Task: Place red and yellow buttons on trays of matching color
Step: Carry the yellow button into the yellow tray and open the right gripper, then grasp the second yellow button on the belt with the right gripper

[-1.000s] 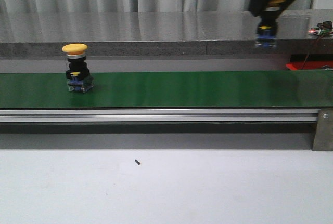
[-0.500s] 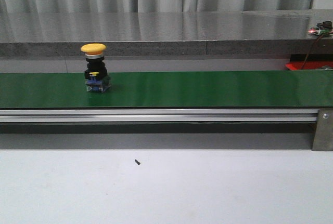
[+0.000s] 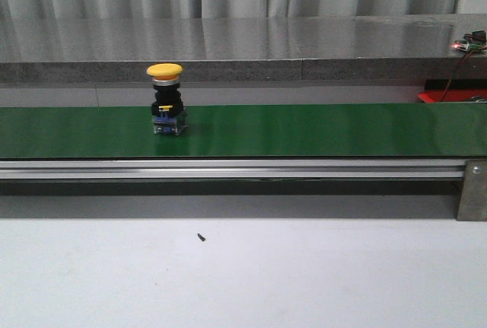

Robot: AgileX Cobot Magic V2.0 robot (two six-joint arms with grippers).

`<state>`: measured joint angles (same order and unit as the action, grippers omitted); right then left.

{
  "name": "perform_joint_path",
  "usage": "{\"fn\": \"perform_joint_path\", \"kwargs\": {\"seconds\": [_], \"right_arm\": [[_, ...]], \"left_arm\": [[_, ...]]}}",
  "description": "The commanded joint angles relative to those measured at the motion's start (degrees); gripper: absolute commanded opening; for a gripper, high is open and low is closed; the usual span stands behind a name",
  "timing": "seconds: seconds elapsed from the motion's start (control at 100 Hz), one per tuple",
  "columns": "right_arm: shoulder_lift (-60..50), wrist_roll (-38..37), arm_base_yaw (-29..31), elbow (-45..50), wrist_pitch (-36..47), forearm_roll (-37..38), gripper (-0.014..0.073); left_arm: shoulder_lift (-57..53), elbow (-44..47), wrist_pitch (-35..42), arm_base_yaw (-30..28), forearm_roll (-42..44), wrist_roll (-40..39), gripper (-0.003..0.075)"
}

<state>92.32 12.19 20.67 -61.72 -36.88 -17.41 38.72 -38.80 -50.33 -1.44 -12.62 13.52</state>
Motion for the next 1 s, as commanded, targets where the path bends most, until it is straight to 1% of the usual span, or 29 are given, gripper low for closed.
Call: {"fn": "perform_joint_path", "kwargs": {"seconds": [0.0,0.15,0.22,0.27,0.4,0.44,0.47,0.63,0.76,0.94,0.99], "right_arm": [[0.08,0.2,0.26,-1.19,3.79,-2.04,0.0111],[2.78,0.2,0.26,-1.19,5.88,-3.31,0.0111],[3.53,0.2,0.26,-1.19,6.11,-3.31,0.0127],[3.71,0.2,0.26,-1.19,6.11,-3.31,0.0175],[3.77,0.2,0.26,-1.19,6.5,-3.31,0.0387],[3.77,0.2,0.26,-1.19,6.55,-3.31,0.0428],[3.77,0.2,0.26,-1.19,6.67,-3.31,0.0443],[2.81,0.88,0.26,-1.19,6.94,-3.31,0.0458],[-0.45,1.49,0.26,-1.19,7.16,-3.31,0.0458],[-7.56,5.54,-0.23,-1.25,6.8,-3.31,0.0461],[-9.27,7.81,-0.97,-1.45,5.88,-3.31,0.0488]], "left_arm": [[-0.08,-1.45,2.93,0.48,-0.8,-0.52,-0.002],[-0.08,-1.45,2.93,0.48,-0.8,-0.52,-0.002],[-0.08,-1.45,2.93,0.48,-0.8,-0.52,-0.002],[-0.08,-1.45,2.93,0.48,-0.8,-0.52,-0.002],[-0.08,-1.45,2.93,0.48,-0.8,-0.52,-0.002],[-0.08,-1.45,2.93,0.48,-0.8,-0.52,-0.002],[-0.08,-1.45,2.93,0.48,-0.8,-0.52,-0.002],[-0.08,-1.45,2.93,0.48,-0.8,-0.52,-0.002],[-0.08,-1.45,2.93,0.48,-0.8,-0.52,-0.002],[-0.08,-1.45,2.93,0.48,-0.8,-0.52,-0.002],[-0.08,-1.45,2.93,0.48,-0.8,-0.52,-0.002]]}}
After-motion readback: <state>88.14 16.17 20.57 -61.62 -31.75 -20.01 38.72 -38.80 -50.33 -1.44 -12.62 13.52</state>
